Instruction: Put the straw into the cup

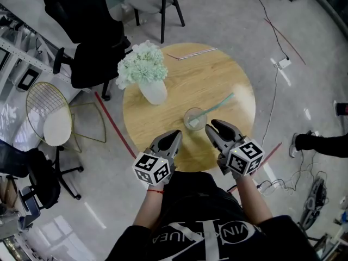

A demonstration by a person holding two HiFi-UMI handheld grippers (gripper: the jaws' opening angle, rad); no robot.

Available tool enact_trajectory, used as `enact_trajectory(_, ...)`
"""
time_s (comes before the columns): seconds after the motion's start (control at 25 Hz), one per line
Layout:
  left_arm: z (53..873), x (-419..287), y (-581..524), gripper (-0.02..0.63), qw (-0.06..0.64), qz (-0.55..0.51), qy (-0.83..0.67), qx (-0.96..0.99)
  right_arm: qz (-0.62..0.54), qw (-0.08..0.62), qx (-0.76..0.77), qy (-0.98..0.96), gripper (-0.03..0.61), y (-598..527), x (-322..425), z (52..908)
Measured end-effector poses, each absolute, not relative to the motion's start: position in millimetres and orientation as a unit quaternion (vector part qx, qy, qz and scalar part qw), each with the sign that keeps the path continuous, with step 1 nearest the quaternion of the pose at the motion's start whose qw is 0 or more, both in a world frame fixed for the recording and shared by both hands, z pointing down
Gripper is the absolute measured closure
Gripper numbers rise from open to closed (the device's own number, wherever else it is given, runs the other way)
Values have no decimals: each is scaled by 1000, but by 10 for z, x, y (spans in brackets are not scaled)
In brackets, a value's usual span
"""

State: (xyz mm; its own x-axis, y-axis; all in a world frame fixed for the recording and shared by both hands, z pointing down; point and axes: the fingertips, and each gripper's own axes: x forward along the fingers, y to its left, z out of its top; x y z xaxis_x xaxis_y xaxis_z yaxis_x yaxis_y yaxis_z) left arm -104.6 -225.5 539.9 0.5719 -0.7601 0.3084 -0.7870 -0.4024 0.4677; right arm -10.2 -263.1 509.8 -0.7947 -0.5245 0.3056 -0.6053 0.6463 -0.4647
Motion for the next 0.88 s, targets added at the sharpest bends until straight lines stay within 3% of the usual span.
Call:
enact_trajectory(0.4, 5297, -902, -2047, 606, 281, 18, -463, 840, 273, 69, 298, -912, 549, -2354, -13, 5021)
enact_trajectory(0.88, 5048, -785, -1830, 606, 254, 11, -468, 847, 250, 71, 262, -929, 572, -2026, -54, 4853)
